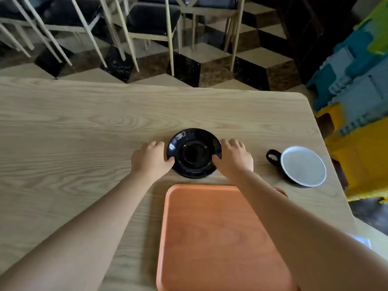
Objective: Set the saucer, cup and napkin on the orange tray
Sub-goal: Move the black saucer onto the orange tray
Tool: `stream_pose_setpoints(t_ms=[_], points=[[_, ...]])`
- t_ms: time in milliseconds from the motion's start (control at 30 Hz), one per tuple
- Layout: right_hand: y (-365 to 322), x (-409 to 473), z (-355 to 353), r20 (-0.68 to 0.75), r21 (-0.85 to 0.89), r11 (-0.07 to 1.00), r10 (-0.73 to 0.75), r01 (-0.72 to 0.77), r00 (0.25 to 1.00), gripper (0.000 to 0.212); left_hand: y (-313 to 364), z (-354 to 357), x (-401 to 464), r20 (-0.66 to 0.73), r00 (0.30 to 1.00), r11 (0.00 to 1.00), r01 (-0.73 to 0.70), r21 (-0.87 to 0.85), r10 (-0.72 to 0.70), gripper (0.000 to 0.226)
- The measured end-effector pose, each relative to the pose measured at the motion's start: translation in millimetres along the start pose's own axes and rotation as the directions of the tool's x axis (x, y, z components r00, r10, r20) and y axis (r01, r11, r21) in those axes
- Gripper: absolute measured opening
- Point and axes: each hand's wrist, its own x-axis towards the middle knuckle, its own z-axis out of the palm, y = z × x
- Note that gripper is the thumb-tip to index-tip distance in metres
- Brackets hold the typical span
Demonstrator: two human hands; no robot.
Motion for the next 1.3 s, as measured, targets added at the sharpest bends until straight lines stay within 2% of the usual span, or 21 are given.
stream_pose_setpoints(t_ms=[167, 267, 367, 433, 600, 667, 933, 1133, 1233, 1300], points=[[3, 3, 8, 0.057, 0.145, 0.987, 0.065, -0.073, 0.996, 0.031, 4, 6, 1, 0.013, 0.998, 0.98, 0.066, -0.186, -0.065, 0.023], [-1, 4, 10, 0.068, 0.283, 0.952, 0.099, -0.114, 0.993, 0.03, 8, 11, 4, 0.064, 0.99, 0.916, 0.143, -0.376, -0.128, 0.019], [-3, 3, 9, 0.082, 0.443, 0.877, 0.164, -0.184, 0.983, 0.033, 8, 11, 2, 0.246, 0.949, 0.723, 0.309, -0.618, -0.195, 0.019], [-2, -1, 6, 0.065, 0.51, 0.835, 0.2, -0.205, 0.978, 0.035, 7, 9, -4, 0.317, 0.93, 0.611, 0.362, -0.704, -0.186, 0.021], [4, -37, -2, -0.035, 0.676, 0.72, 0.244, -0.157, 0.969, 0.038, 1, -12, -43, 0.299, 0.933, 0.393, 0.357, -0.848, -0.202, 0.041], [7, -64, 1, -0.024, 0.743, 0.653, 0.246, -0.148, 0.969, 0.036, -2, -15, -68, 0.292, 0.93, 0.351, 0.357, -0.866, -0.225, 0.045], [17, -141, 30, 0.126, 0.855, 0.436, 0.348, -0.28, 0.929, 0.029, -4, 2, -141, 0.297, 0.92, 0.457, 0.386, -0.801, -0.256, 0.049], [23, -156, 42, 0.147, 0.848, 0.446, 0.322, -0.286, 0.935, 0.03, 2, 11, -164, 0.25, 0.91, 0.529, 0.398, -0.749, -0.331, 0.035], [24, -158, 46, 0.137, 0.837, 0.473, 0.307, -0.275, 0.942, 0.029, 7, 14, -167, 0.161, 0.927, 0.642, 0.353, -0.681, -0.339, 0.034], [24, -159, 49, 0.156, 0.848, 0.446, 0.306, -0.286, 0.939, 0.029, 10, 12, -168, 0.11, 0.934, 0.692, 0.327, -0.643, -0.339, 0.034]])
